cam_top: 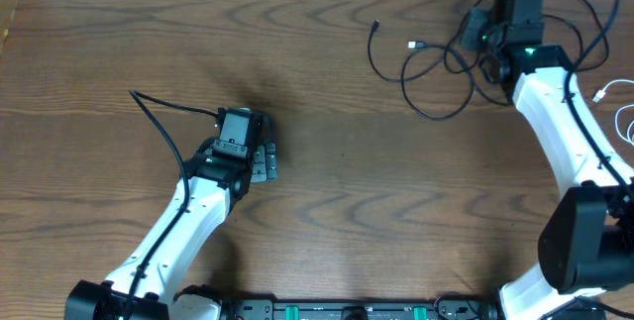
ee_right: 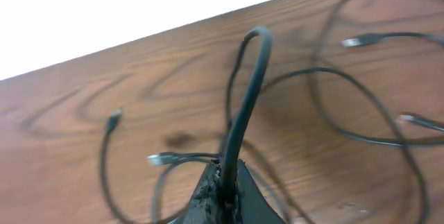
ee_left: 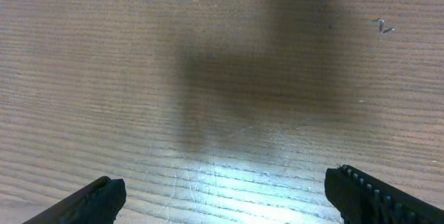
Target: Untangle cables
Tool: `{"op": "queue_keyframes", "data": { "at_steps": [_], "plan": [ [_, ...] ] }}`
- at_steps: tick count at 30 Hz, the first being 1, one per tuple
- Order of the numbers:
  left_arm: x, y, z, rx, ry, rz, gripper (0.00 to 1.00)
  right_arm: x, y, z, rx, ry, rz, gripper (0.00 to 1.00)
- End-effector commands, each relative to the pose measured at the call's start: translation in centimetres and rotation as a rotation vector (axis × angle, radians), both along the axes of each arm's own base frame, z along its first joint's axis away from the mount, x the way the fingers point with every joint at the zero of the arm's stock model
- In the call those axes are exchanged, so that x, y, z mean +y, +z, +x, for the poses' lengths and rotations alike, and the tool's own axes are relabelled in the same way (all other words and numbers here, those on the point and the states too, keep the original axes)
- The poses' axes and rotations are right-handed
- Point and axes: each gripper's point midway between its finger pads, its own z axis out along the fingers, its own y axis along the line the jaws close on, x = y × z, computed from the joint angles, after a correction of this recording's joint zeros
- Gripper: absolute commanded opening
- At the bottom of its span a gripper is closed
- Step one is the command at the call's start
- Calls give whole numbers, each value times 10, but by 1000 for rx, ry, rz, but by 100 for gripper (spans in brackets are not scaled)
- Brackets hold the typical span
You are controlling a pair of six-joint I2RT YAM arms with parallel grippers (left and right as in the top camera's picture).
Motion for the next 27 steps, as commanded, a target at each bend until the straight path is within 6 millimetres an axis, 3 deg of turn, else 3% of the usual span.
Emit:
{"op": "queue_keyframes", "data": {
  "at_steps": [1,3,6,9,13,14,15,16,18,26,27],
  "plan": [
    [3,1,1,-2,1,16,97,47,-33,2,64,158,38,1],
    [3,1,1,-2,1,16,97,70,-53,-1,108,211,43,1],
    [3,1,1,-2,1,16,97,96,-68,-5,129,272,-27,1],
    [3,1,1,-2,1,16,97,93,-69,-5,118,192,-129,1],
    [3,1,1,-1,1,16,97,101,-74,-4,123,203,-64,2],
    [3,1,1,-1,1,16,97,103,-76,-4,129,221,-46,11],
    [3,1,1,-1,1,16,97,102,-77,-4,130,219,-43,38],
    [3,1,1,-2,1,16,97,91,-77,-2,132,183,-61,83],
    [3,1,1,-1,1,16,97,68,-77,0,136,87,-71,98],
    [3,1,1,-1,1,16,97,-42,-82,5,160,-210,132,99],
    [3,1,1,-2,1,16,97,-67,-85,2,169,-252,153,99]
  ]
}}
